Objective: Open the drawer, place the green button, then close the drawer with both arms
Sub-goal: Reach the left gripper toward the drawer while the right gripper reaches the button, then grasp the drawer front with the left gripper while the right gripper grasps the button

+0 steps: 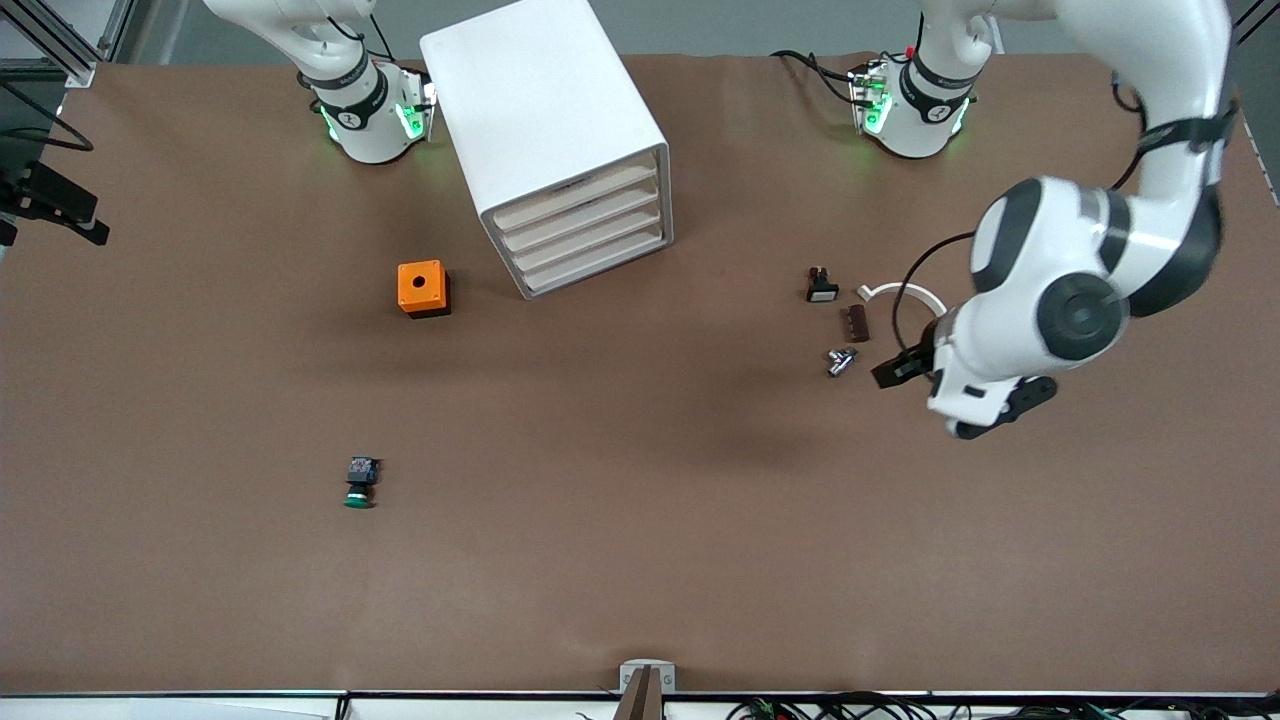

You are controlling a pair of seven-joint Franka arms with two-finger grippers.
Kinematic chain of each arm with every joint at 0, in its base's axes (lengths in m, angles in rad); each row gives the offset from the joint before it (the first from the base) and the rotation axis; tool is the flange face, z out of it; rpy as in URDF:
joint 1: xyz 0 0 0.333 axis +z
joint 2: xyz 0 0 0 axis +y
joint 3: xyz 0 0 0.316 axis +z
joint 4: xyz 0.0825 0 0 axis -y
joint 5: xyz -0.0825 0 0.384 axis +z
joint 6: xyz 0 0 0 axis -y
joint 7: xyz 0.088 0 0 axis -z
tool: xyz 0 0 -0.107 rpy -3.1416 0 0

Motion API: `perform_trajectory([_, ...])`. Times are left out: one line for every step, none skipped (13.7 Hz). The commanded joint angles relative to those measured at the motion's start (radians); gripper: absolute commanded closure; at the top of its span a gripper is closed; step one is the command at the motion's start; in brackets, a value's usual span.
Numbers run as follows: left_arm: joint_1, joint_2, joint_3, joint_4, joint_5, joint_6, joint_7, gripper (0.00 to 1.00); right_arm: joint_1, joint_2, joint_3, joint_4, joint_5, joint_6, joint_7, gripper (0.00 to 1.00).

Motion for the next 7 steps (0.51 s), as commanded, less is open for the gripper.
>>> perform_trajectory([-0.057, 0.107, 0.004, 0.067, -0.024, 0.019, -0.157, 0.0, 0.009, 0.115, -0.003, 0.042, -0.035, 0.004, -0.005, 0.0])
perform_trajectory([-0.085, 0.145, 0.004, 0.083, -0.057, 0.019, -0.23, 0.0, 0.001, 0.157, -0.003, 0.059, -0.035, 0.004, -0.006, 0.0])
perform_trajectory([-0.117, 0.176, 0.005, 0.087, -0.085, 0.019, -0.303, 0.0, -0.007, 0.2, -0.006, 0.07, -0.038, 0.005, -0.006, 0.0])
perform_trajectory([-0.146, 0.199, 0.005, 0.089, -0.096, 0.019, -0.384, 0.0, -0.011, 0.247, -0.009, 0.088, -0.039, 0.016, -0.008, 0.0])
perform_trajectory([-0.163, 0.218, 0.004, 0.089, -0.109, 0.019, -0.471, 0.0, -0.029, 0.283, -0.009, 0.102, -0.038, 0.025, -0.008, 0.0])
perform_trajectory([-0.188, 0.23, 0.004, 0.089, -0.14, 0.019, -0.56, 0.0, -0.037, 0.294, -0.009, 0.105, -0.038, 0.027, -0.006, 0.0])
perform_trajectory([-0.212, 0.245, 0.004, 0.089, -0.178, 0.019, -0.645, 0.0, -0.025, 0.298, -0.009, 0.104, -0.035, 0.043, 0.012, 0.0])
